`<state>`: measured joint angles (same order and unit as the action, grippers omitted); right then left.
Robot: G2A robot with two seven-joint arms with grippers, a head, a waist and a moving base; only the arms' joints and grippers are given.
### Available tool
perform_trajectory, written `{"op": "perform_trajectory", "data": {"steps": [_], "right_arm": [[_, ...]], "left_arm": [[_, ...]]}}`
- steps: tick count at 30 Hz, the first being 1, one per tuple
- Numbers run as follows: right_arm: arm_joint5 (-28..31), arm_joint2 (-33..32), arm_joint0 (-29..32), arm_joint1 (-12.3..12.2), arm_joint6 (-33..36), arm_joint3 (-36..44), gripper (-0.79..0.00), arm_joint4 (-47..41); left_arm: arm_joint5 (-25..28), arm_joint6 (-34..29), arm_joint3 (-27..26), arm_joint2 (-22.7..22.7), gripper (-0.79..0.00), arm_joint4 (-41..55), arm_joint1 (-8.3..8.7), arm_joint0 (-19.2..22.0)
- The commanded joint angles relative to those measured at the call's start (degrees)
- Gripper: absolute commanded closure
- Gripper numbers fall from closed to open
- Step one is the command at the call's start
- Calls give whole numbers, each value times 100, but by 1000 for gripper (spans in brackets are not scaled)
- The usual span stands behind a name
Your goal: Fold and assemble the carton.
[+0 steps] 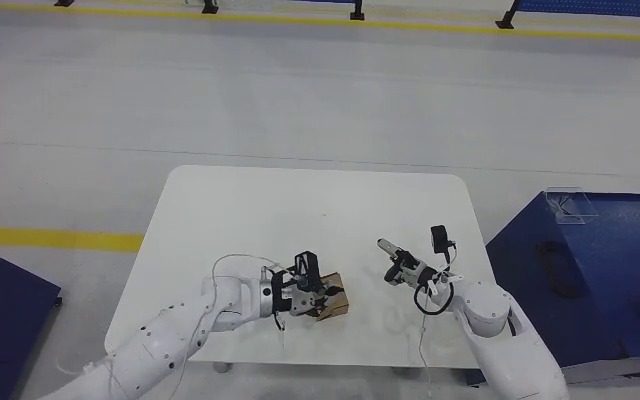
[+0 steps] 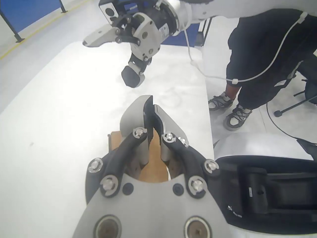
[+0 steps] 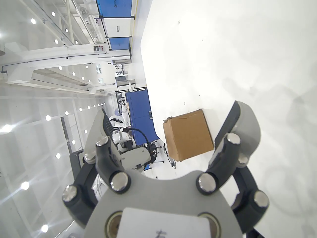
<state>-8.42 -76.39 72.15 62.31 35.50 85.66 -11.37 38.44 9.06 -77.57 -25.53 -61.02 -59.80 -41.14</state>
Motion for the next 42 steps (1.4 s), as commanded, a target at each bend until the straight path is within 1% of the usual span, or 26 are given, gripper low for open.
{"op": "perform_trajectory", "data": {"steps": [1,5,9,11,15,18,19,21,23,25,28,31,32,34,36,38,40,42], "right_arm": [[3,0,2,0,-3,2,-785,2],[3,0,2,0,-3,2,-785,2],[3,0,2,0,-3,2,-785,2],[3,0,2,0,-3,2,-785,2],[3,0,2,0,-3,2,-785,2],[3,0,2,0,-3,2,-785,2],[3,0,2,0,-3,2,-785,2],[3,0,2,0,-3,2,-785,2],[3,0,2,0,-3,2,-785,2],[3,0,2,0,-3,2,-785,2],[3,0,2,0,-3,2,-785,2],[3,0,2,0,-3,2,-785,2],[3,0,2,0,-3,2,-785,2],[3,0,2,0,-3,2,-785,2],[3,0,2,0,-3,2,-785,2],[3,0,2,0,-3,2,-785,2],[3,0,2,0,-3,2,-785,2],[3,0,2,0,-3,2,-785,2]], "left_arm": [[-29,-380,-212,-80,0,25,53,-144],[-102,-708,-393,-185,0,111,61,-292],[-372,-708,-465,-319,0,203,37,-440],[-399,-793,-416,-371,0,364,10,-468],[-613,-1276,-308,-308,0,311,-95,-448],[-616,-1802,-142,-205,0,528,-227,-340],[-700,-1818,-116,-198,0,544,-270,-316],[-695,-1633,-103,-236,0,637,-325,-312],[-654,-1416,-93,-330,0,653,-335,-332],[-599,-1330,-100,-401,0,566,-327,-373],[-574,-1586,-26,-411,0,543,-349,-416],[-786,-2014,119,-394,0,695,-434,-370],[-807,-1992,131,-414,0,803,-462,-370],[-662,-1834,109,-484,0,890,-482,-361],[-602,-1505,18,-597,0,731,-457,-434],[-538,-1364,-36,-679,0,551,-417,-547],[-488,-1539,-12,-704,0,508,-406,-602],[-534,-1844,110,-691,0,567,-432,-609]]}}
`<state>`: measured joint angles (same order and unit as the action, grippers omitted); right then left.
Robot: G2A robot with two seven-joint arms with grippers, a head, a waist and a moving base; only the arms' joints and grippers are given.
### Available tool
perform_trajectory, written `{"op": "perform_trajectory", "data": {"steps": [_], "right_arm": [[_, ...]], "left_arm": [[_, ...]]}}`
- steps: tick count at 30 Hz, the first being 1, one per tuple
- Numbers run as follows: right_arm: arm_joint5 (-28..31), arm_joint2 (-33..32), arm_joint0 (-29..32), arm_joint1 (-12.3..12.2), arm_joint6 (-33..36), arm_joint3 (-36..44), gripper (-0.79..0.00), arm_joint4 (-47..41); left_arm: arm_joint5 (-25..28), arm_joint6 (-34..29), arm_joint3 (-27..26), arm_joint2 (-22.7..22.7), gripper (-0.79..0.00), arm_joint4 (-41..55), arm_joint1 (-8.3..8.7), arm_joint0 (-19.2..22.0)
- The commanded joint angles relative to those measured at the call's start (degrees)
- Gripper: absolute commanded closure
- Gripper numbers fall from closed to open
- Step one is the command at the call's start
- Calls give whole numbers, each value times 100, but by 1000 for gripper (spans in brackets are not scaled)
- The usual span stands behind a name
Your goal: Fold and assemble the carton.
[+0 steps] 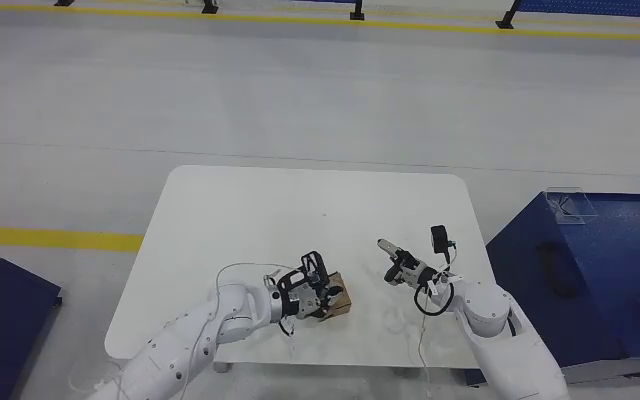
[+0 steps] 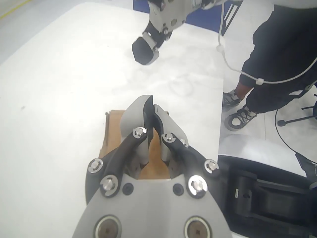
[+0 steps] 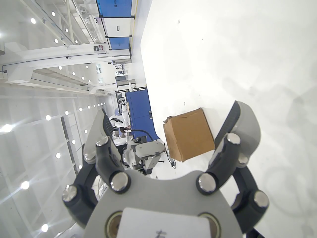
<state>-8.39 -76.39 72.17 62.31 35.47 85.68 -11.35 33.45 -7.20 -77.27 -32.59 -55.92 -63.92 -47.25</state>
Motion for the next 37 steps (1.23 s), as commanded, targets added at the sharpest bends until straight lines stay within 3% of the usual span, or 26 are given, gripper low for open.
{"op": "perform_trajectory", "data": {"steps": [1,3,6,14,15,16,17,19,23,26,37], "right_arm": [[0,0,0,0,0,0,-785,0],[0,0,0,0,0,0,-785,0],[0,0,0,0,0,0,-785,0],[0,0,0,0,0,0,-785,0],[0,0,0,0,0,0,-785,0],[0,0,0,0,0,0,-785,0],[0,0,0,0,0,0,-785,0],[0,0,0,0,0,0,-785,0],[0,0,0,0,0,0,-785,0],[0,0,0,0,0,0,-785,0],[0,0,0,0,0,0,-784,0]], "left_arm": [[-41,-391,109,31,0,138,-45,29],[-98,-414,118,-10,0,243,-85,70],[39,247,-98,-267,0,136,-31,-44],[-162,2506,-854,-1694,0,-1001,485,-1273],[-174,2561,-866,-1761,-363,-992,504,-1334],[-174,2561,-866,-1761,-363,-992,504,-1334],[-171,2554,-869,-1778,-3,-1005,505,-1342],[-175,2584,-871,-1795,-18,-994,509,-1355],[-174,2560,-865,-1759,-277,-992,504,-1333],[-174,2560,-865,-1759,-356,-992,504,-1333],[-174,2560,-866,-1759,-359,-992,504,-1333]]}}
